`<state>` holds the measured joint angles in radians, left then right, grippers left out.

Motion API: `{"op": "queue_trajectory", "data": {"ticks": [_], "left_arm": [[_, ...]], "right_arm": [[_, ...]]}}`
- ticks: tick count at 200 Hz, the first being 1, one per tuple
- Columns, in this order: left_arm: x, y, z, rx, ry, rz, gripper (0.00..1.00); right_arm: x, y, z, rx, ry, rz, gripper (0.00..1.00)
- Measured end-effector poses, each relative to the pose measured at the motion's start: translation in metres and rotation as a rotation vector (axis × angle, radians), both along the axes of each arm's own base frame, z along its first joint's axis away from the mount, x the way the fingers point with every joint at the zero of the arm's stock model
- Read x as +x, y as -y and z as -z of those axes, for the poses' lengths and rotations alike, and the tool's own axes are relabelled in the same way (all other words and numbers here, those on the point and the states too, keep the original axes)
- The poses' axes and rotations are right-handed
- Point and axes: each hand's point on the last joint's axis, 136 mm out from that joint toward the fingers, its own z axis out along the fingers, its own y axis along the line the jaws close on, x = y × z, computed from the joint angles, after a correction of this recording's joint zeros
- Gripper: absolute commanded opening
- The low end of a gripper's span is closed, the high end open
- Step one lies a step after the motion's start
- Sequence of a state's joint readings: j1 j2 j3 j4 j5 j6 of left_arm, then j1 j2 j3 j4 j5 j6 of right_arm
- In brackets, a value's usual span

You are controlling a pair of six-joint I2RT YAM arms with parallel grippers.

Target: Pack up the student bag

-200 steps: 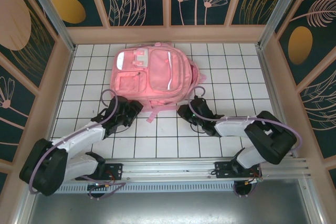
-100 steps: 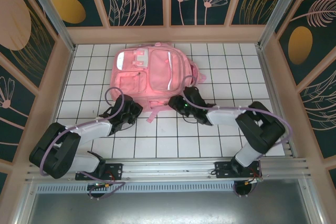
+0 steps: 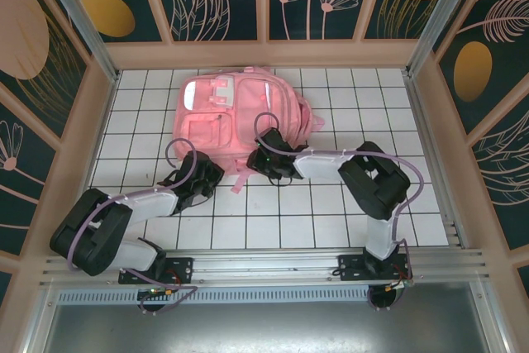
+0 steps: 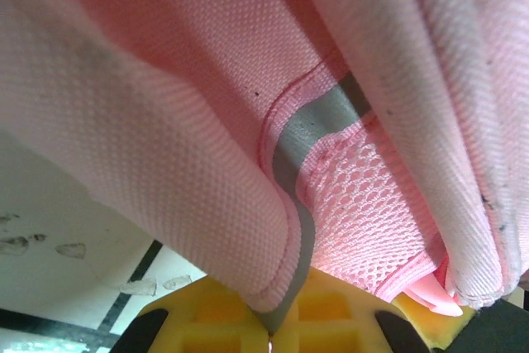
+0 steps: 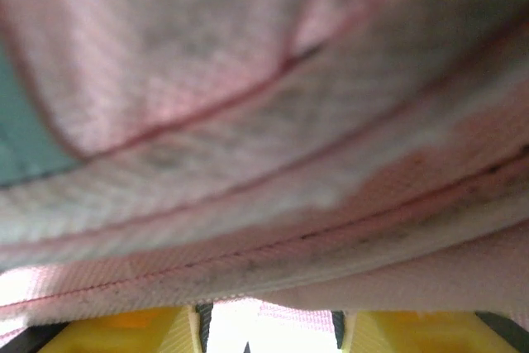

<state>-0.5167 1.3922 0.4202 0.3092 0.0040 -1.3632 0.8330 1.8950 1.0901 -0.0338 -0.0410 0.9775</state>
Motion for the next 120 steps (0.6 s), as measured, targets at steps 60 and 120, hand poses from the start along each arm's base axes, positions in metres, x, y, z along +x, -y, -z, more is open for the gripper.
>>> {"op": "queue_trajectory", "data": {"ticks": [60, 120], "left_arm": [[0.002, -0.004, 0.000, 0.010, 0.007, -0.016, 0.00], [0.004, -0.003, -0.005, 0.019, 0.008, -0.013, 0.00]], "right_arm": [[-0.040, 0.008, 0.007, -0.106, 0.017, -0.151, 0.09], [-0.046, 0.051, -0.054, -0.111, 0.151, -0.129, 0.30]]}}
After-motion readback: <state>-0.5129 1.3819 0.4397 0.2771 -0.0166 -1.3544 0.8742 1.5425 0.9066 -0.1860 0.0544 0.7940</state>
